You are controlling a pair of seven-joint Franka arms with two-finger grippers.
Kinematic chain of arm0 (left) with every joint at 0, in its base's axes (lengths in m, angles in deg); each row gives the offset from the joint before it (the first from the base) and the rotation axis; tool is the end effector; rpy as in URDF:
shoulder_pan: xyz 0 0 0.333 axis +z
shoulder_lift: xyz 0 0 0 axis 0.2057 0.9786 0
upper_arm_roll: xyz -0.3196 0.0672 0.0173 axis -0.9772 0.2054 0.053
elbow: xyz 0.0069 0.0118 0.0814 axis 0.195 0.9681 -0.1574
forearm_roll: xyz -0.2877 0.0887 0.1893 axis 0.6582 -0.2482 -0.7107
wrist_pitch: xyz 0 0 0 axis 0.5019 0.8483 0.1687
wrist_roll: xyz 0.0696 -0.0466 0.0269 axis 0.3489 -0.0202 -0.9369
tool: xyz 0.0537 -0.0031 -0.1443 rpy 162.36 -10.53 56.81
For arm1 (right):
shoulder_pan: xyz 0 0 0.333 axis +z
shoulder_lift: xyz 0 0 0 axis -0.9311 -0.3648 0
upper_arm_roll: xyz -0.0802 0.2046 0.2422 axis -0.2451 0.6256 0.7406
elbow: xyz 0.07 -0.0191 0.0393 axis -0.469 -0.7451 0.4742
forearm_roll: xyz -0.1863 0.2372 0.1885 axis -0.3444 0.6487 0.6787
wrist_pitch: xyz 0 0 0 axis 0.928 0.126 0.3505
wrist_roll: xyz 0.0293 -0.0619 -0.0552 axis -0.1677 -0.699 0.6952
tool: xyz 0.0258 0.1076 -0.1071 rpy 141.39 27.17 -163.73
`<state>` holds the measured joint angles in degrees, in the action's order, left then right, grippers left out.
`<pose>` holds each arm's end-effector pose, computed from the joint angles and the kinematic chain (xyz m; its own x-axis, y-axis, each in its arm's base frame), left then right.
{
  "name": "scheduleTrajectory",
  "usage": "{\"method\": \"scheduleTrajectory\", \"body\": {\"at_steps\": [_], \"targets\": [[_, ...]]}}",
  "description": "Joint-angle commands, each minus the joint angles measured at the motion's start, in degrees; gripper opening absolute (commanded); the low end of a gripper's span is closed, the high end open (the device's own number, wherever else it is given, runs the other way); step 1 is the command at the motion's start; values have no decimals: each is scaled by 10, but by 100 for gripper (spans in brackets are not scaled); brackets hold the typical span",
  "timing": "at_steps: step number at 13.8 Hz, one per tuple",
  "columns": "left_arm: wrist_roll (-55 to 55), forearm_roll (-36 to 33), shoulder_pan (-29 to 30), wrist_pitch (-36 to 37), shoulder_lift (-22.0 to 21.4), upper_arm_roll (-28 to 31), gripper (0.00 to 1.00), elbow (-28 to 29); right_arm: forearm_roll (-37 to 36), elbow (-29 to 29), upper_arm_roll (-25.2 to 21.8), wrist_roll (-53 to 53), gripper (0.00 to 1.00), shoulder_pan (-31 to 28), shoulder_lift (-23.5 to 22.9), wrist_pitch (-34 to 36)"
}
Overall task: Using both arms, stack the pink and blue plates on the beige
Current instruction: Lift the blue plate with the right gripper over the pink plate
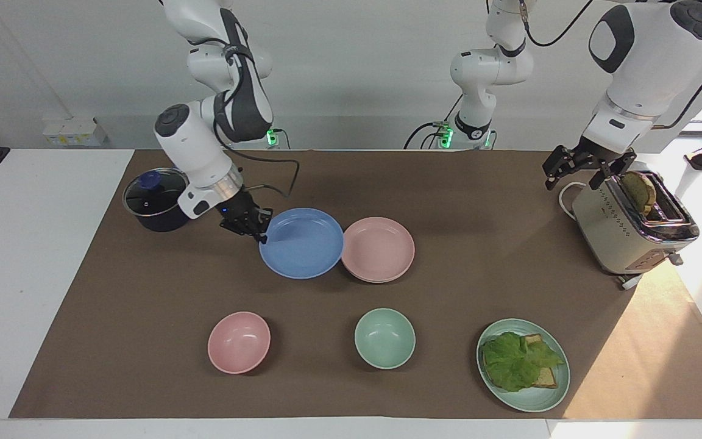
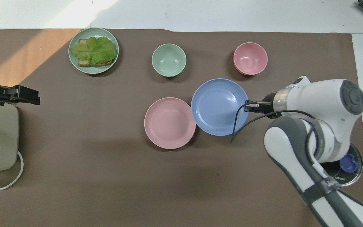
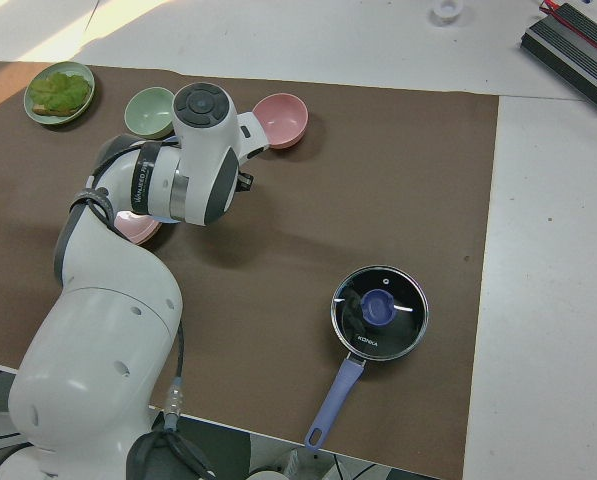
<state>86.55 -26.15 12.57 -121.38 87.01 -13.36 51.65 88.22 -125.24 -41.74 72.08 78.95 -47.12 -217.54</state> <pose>0.5237 -0.0346 0.5616 0.9987 -0.0479 0.0167 -0.0481 -0.9988 0.0118 0.5368 0.1475 0.3946 0.9898 -0.1197 0.0777 -0.0917 -0.9506 -0.2964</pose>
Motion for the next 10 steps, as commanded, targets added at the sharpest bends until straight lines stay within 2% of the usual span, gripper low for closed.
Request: {"method": "scheduleTrajectory", "body": {"at_steps": [1, 4, 10], "targets": [[-5, -7, -7, 7, -13, 4, 100, 9, 14, 7, 1, -45, 0, 40, -22, -14], [-4, -7, -7, 3, -13, 4, 100, 9, 15, -3, 1, -104, 0, 105, -46, -81], [3, -6, -8, 1, -10, 4, 100, 4, 15, -3, 2, -132, 0, 149, -99, -149]]}}
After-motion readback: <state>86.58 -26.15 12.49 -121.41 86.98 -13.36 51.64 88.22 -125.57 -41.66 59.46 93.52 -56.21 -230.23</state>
